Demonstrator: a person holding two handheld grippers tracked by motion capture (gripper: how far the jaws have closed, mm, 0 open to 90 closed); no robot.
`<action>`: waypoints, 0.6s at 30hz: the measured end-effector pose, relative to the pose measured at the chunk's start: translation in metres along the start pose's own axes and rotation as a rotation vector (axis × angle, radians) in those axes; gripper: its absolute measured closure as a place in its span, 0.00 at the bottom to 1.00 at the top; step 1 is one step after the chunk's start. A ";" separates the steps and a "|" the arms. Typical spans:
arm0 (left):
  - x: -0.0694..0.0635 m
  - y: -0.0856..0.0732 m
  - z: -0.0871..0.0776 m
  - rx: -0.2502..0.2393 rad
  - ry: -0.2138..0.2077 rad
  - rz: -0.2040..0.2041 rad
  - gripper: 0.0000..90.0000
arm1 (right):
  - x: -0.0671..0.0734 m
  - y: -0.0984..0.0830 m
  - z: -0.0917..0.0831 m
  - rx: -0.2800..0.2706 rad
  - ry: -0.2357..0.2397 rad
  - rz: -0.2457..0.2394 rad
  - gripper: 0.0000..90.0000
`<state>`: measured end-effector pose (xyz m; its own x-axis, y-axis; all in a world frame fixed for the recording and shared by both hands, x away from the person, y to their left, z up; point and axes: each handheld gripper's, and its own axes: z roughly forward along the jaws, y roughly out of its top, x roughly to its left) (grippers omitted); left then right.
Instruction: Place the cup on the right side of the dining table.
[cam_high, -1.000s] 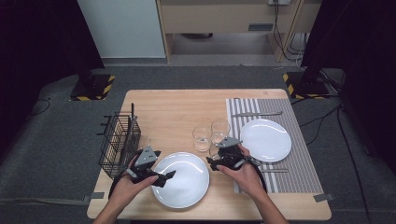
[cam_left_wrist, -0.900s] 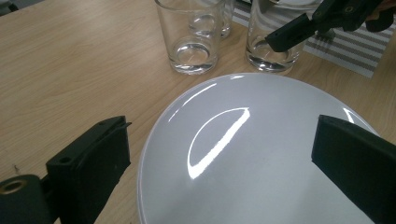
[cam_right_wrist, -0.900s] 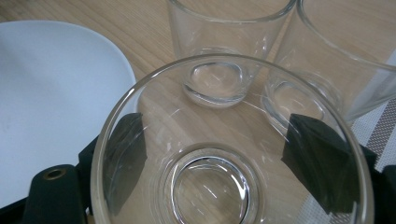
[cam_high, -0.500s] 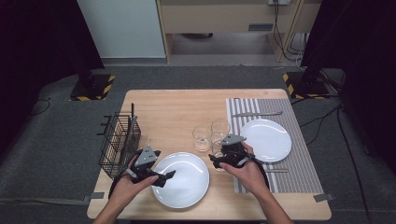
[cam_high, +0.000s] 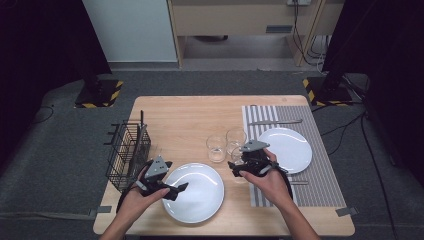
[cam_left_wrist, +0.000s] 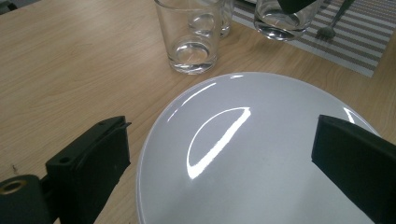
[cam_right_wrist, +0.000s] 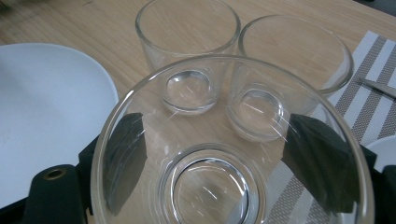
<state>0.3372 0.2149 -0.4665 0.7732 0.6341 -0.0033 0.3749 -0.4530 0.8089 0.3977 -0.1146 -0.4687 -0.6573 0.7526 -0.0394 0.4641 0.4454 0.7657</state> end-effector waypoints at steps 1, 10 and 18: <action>0.000 0.000 0.000 0.000 0.000 0.000 0.04 | -0.001 0.000 -0.001 -0.001 -0.001 0.000 0.21; 0.000 0.000 0.000 -0.001 0.000 0.000 0.04 | -0.006 0.000 -0.003 -0.001 -0.005 0.007 0.21; -0.001 0.000 0.000 0.000 0.001 0.002 0.04 | -0.014 0.002 -0.010 -0.008 -0.019 0.024 0.21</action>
<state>0.3365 0.2145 -0.4663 0.7735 0.6338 -0.0012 0.3734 -0.4541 0.8089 0.4021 -0.1294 -0.4606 -0.6346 0.7721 -0.0334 0.4749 0.4236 0.7714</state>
